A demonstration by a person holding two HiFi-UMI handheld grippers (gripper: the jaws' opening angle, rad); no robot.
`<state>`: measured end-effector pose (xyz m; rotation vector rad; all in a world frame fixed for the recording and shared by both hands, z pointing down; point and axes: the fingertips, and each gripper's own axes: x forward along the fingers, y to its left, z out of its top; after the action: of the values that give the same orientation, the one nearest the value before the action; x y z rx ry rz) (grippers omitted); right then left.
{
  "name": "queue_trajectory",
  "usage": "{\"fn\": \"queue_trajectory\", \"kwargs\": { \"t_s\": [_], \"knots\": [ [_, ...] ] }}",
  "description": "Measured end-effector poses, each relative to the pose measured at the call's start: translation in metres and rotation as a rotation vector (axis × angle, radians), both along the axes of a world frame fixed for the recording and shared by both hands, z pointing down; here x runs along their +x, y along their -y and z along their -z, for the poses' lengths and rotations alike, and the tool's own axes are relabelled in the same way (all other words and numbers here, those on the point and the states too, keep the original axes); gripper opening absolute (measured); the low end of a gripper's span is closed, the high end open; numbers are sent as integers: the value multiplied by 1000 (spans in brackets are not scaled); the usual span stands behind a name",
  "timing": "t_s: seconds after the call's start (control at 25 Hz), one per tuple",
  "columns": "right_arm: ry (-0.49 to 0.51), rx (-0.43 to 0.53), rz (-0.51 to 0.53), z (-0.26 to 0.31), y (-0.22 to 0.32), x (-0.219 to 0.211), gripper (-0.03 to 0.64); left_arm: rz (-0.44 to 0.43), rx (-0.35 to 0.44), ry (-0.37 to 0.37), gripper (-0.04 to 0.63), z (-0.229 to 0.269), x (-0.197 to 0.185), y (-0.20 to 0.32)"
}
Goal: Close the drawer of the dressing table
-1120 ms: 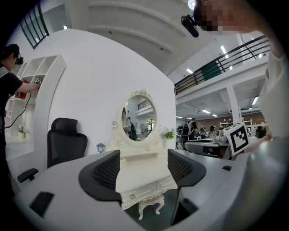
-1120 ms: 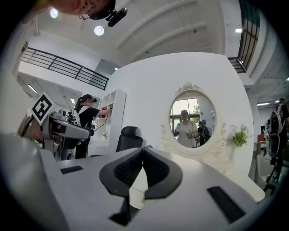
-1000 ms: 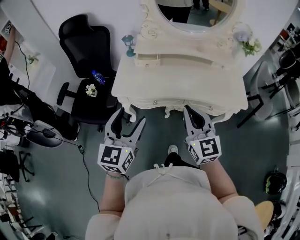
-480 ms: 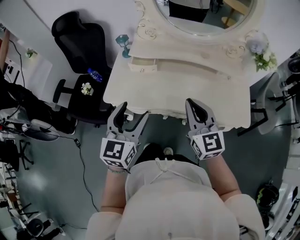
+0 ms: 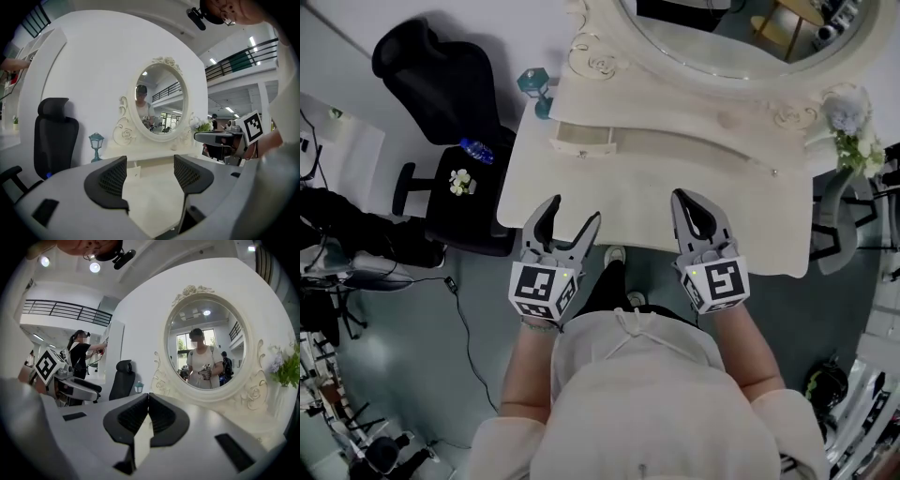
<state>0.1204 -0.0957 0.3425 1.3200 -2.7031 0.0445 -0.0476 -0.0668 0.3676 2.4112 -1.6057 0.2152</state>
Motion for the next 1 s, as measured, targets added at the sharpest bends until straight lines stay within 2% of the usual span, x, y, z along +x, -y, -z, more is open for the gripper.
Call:
{"fn": "queue_trajectory", "kwargs": {
  "t_s": [0.16,0.36,0.56,1.0],
  "knots": [
    [-11,-34,-5,-25,39,-13,5,-3,-41,-12,330,-33,-13,42],
    [-48,-77,13,-57,72,-33,5,-17,-150,-15,330,-84,-24,78],
    [-36,-121,-13,-86,103,-44,5,-20,-231,-16,327,-128,-32,110],
    [-28,-185,-16,-130,142,-59,5,-21,-346,-3,248,-190,-31,143]
  ]
}}
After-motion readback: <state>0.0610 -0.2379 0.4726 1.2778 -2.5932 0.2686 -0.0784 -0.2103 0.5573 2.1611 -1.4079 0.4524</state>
